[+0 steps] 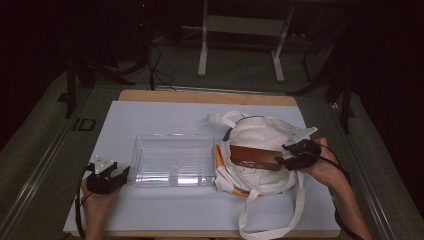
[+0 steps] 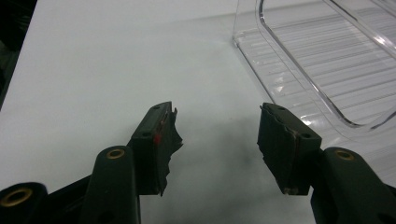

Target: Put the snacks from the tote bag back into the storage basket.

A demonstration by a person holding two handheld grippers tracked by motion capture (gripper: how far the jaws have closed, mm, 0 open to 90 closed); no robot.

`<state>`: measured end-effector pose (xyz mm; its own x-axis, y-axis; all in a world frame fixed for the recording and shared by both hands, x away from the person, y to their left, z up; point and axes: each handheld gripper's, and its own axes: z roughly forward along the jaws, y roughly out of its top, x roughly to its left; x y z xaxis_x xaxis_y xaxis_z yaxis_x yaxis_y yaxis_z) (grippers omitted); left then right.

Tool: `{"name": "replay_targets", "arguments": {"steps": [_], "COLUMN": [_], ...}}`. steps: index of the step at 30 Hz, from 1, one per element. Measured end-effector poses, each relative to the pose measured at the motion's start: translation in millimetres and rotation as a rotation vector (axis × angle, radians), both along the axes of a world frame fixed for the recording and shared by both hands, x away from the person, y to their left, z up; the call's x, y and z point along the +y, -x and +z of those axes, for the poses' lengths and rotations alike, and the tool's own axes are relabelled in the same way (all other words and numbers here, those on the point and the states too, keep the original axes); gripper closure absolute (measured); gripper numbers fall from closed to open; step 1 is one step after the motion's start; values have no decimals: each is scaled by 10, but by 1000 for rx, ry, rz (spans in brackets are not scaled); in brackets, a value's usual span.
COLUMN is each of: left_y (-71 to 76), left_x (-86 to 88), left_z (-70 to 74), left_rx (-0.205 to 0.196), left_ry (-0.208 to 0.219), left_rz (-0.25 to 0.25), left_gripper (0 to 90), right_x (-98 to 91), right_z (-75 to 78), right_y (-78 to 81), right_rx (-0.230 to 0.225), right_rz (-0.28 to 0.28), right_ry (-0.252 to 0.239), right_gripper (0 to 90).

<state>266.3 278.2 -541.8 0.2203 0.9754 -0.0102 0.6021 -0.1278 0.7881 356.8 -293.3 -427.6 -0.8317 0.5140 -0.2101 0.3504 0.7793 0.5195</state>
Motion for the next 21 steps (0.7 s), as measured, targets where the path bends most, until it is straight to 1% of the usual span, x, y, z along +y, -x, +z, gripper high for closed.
{"name": "replay_targets", "arguments": {"steps": [6, 10, 11, 13, 17, 21], "left_y": [-2, -4, -4, -4, -5, -5], "left_x": [-1, -1, 0, 1, 1, 3], "left_z": [-1, -1, -1, -1, -1, -1], "left_rx": [3, 4, 5, 4, 5, 6], "left_ry": [1, 0, 1, 1, 3, 2], "left_rz": [-1, -1, -1, -2, -3, -3], "left_gripper": [455, 455, 454, 453, 453, 453], "right_x": [85, 131, 167, 178, 241, 274], "right_z": [43, 59, 59, 55, 24, -11], "right_y": [-35, -53, -65, -73, -103, -137], "right_rx": [4, 5, 13, 13, 48, 72], "right_rz": [19, 29, 35, 40, 58, 62], "right_ry": [29, 34, 50, 60, 102, 124], "right_gripper": [389, 388, 383, 382, 382, 368]}}
